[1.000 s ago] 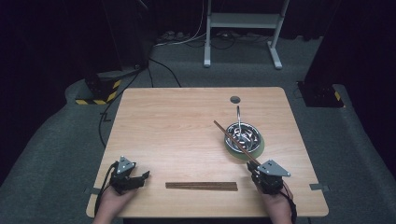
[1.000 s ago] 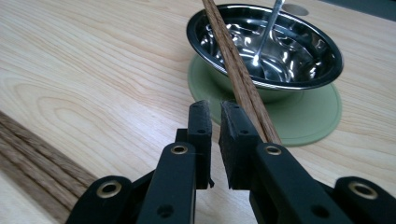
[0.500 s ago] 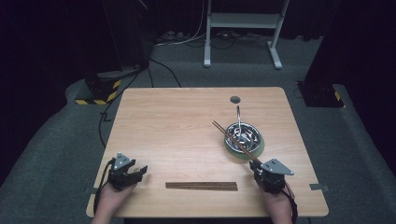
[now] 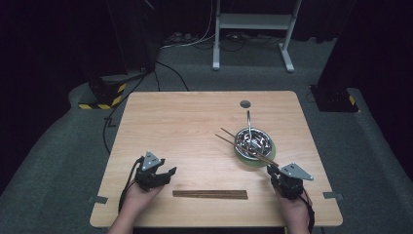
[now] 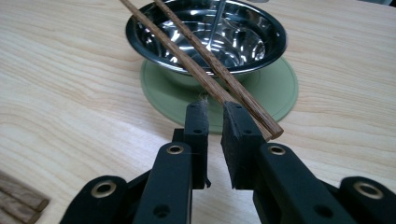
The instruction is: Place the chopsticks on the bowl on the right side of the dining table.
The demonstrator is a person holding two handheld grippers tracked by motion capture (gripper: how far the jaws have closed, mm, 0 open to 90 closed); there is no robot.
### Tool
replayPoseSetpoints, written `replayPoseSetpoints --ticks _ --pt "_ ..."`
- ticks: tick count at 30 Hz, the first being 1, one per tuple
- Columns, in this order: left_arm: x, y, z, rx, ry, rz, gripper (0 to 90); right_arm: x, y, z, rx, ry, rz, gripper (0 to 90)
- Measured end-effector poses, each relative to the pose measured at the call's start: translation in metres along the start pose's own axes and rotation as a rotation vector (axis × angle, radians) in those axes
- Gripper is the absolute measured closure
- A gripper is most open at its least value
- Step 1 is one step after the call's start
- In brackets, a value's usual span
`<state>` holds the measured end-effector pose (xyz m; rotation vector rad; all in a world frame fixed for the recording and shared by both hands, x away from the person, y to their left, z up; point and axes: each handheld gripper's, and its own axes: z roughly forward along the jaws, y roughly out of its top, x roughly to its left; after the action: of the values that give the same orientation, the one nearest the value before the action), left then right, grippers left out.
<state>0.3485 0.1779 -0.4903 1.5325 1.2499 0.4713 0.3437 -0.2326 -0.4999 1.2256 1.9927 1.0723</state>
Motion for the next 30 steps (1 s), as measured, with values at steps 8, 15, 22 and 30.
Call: replayPoseSetpoints --ticks 8,15,22,30 --pt "-0.027 0.008 0.024 -0.023 -0.022 0.030 41.3 -0.010 0.004 0.009 0.003 -0.005 0.005 79.3" --pt "-0.043 0.012 0.047 -0.008 0.002 0.089 40.2 -0.019 0.008 0.014 0.013 -0.013 0.005 79.2" --pt "-0.052 0.017 0.070 -0.001 0.019 0.094 39.8 -0.028 0.011 0.020 0.030 -0.014 0.002 78.7" --pt "-0.062 0.019 0.099 0.004 -0.005 0.052 43.8 -0.037 0.015 0.023 0.031 -0.031 -0.007 78.4"
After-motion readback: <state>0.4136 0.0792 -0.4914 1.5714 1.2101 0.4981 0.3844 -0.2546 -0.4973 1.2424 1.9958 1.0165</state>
